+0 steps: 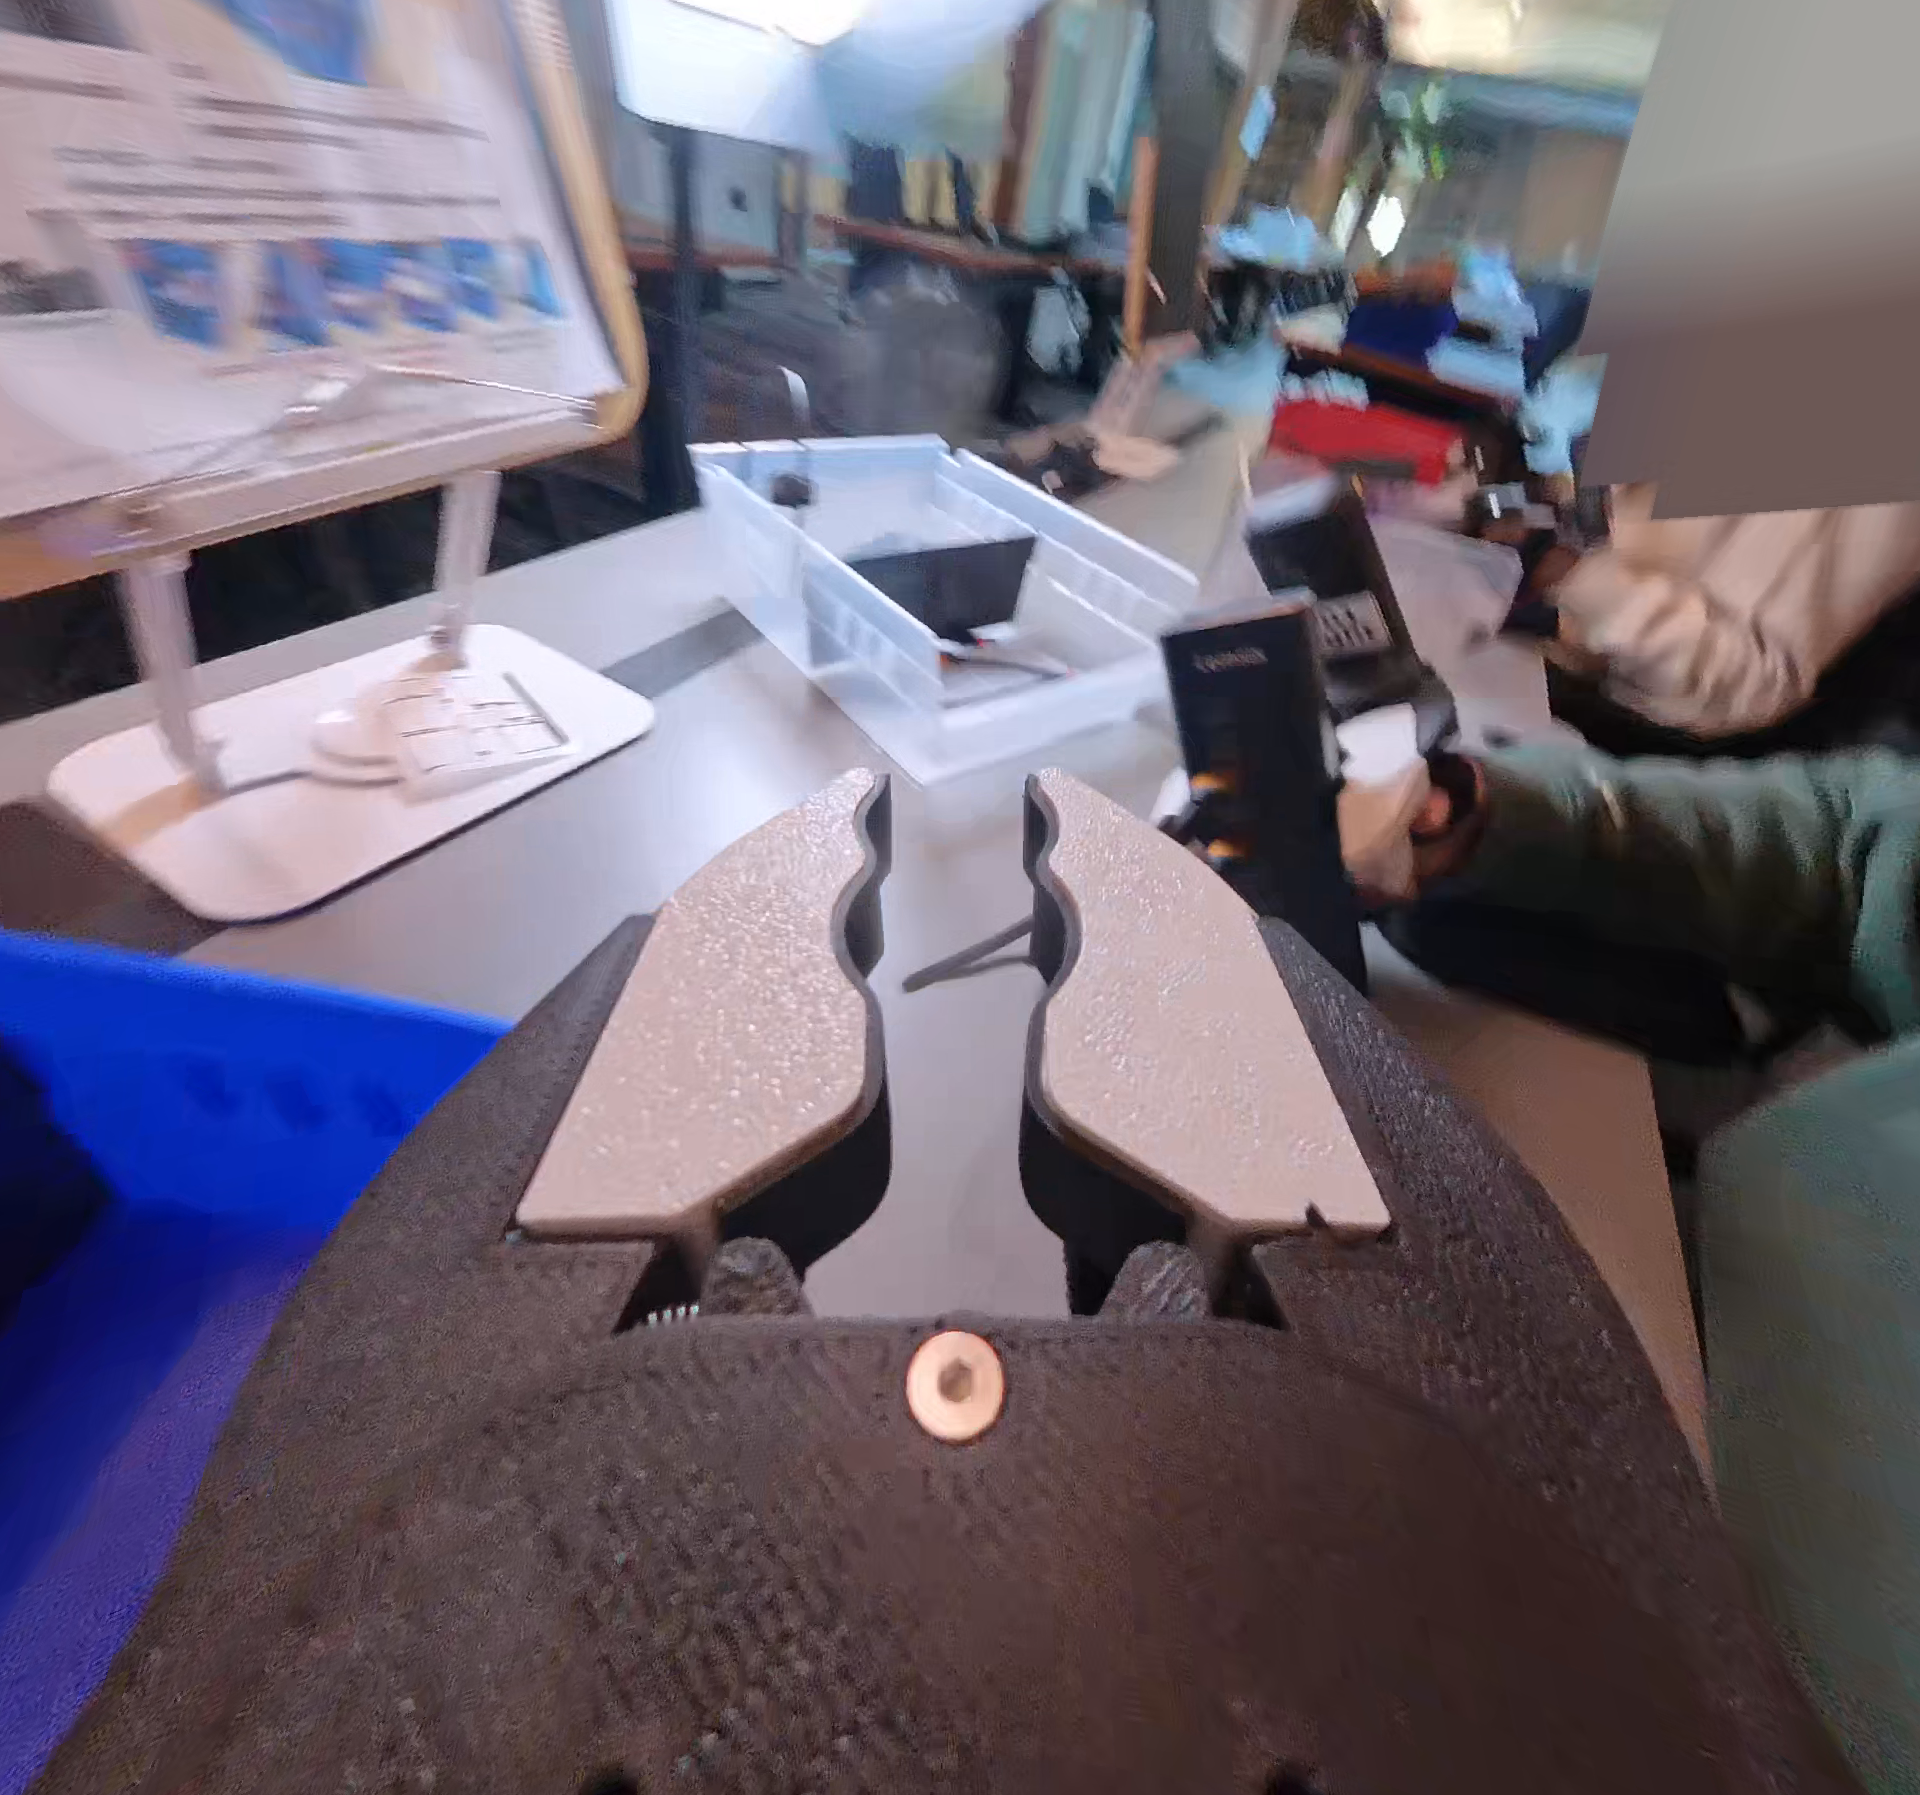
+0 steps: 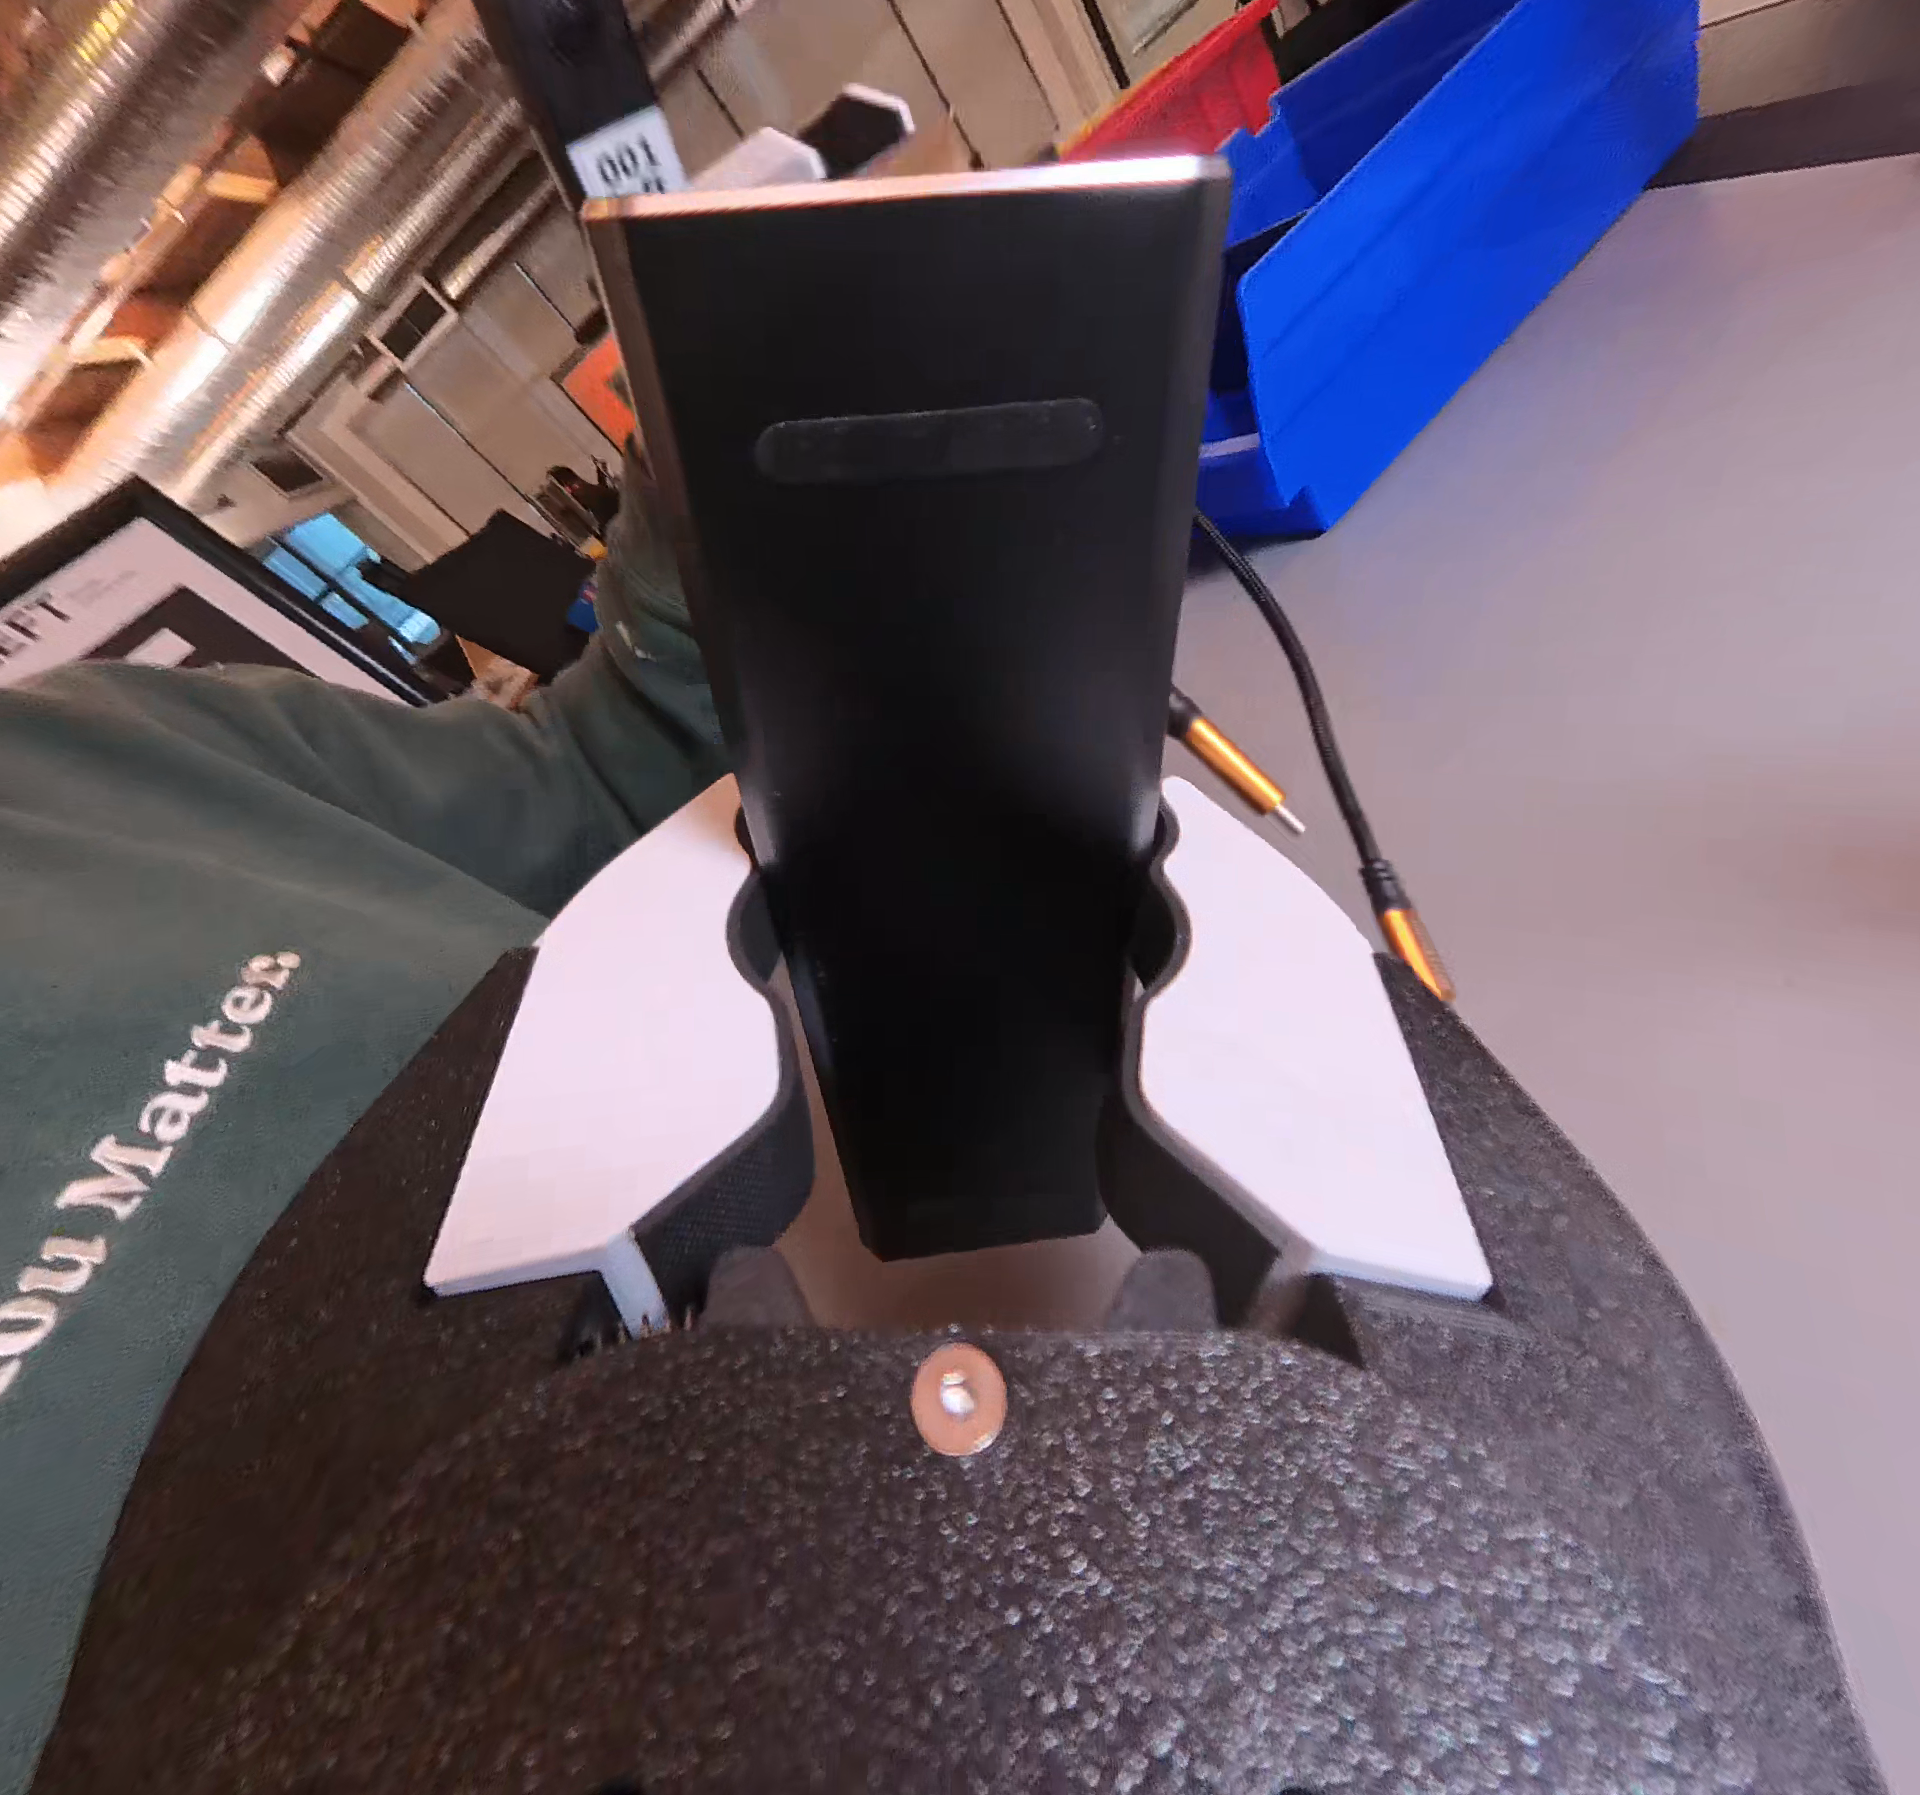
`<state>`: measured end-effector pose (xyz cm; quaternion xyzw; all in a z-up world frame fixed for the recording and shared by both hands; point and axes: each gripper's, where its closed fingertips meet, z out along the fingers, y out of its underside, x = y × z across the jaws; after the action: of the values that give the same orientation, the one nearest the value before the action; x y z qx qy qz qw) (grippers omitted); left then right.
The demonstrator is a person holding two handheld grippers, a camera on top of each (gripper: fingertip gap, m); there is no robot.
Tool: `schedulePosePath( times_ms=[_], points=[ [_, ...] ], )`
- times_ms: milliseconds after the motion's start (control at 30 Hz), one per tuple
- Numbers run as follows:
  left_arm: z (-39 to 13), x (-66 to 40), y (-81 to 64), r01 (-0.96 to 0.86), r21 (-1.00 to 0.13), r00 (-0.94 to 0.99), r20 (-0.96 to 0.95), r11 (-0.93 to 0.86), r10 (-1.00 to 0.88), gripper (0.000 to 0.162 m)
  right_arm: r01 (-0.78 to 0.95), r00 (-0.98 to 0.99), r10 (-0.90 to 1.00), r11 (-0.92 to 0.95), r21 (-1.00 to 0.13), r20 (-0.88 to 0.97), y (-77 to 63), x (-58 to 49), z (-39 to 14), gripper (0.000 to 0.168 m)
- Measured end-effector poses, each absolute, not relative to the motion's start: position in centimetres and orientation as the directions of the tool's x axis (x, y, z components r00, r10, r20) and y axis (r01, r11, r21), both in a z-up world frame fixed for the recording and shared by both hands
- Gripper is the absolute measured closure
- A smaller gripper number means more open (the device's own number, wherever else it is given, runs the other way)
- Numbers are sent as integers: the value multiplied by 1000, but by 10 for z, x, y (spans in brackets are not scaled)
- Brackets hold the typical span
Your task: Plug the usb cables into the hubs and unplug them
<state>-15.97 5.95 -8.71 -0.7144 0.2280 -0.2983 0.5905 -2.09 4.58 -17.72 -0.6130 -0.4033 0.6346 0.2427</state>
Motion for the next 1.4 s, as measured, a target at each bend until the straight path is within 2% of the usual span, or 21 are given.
schedulePosePath(
  times_ms=[133, 200, 300, 333, 467, 533, 633, 700, 833, 1033, 1233, 1400],
  points=[
    [-110, -73, 29, -278, -950, 505, -20, -141, -863, 137, 257, -152, 879, -406, -877, -452, 26, -29, -186, 101],
    [-129, -45, 24, -425, -900, 425, -99, -102, -900, 137, 274, -172, 915, -312, -910, -366, 16, -32, -189, 100],
    [-166, -28, 26, -599, -790, 339, -107, -127, -935, 132, 266, -210, 934, -231, -936, -290, 6, -32, -189, 102],
    [-168, -23, 22, -592, -793, 308, -56, -145, -950, 137, 276, -206, 936, -223, -935, -284, 6, -31, -192, 102],
    [-188, -19, 15, -624, -756, 255, 39, -196, -966, 135, 269, -202, 943, -207, -941, -265, 10, -29, -194, 102],
    [-189, -14, 19, -575, -790, 275, 59, -213, -960, 143, 280, -206, 950, -171, -945, -233, 9, -29, -195, 102],
    [-190, -15, 19, -538, -804, 285, 110, -254, -952, 145, 294, -202, 960, -129, -947, -194, 9, -29, -199, 102],
    [-193, -16, 19, -553, -795, 287, 101, -250, -953, 145, 330, -201, 970, -61, -942, -134, 9, -29, -205, 103],
    [-194, -14, 14, -578, -783, 268, 84, -230, -960, 145, 233, -207, 978, 39, -972, -10, 7, -28, -183, 104],
    [-194, -13, 8, -625, -766, 231, 3, -151, -973, 146, 245, -213, 973, 144, -959, 91, 0, -25, -182, 107],
    [-168, -12, 2, -599, -794, 235, -52, -103, -971, 145, 146, -230, 965, 162, -976, 126, -6, -24, -157, 107],
    [-162, -13, -2, -605, -790, 243, -59, -103, -968, 145, 141, -243, 960, 173, -975, 136, -10, -23, -153, 107]
  ],
)
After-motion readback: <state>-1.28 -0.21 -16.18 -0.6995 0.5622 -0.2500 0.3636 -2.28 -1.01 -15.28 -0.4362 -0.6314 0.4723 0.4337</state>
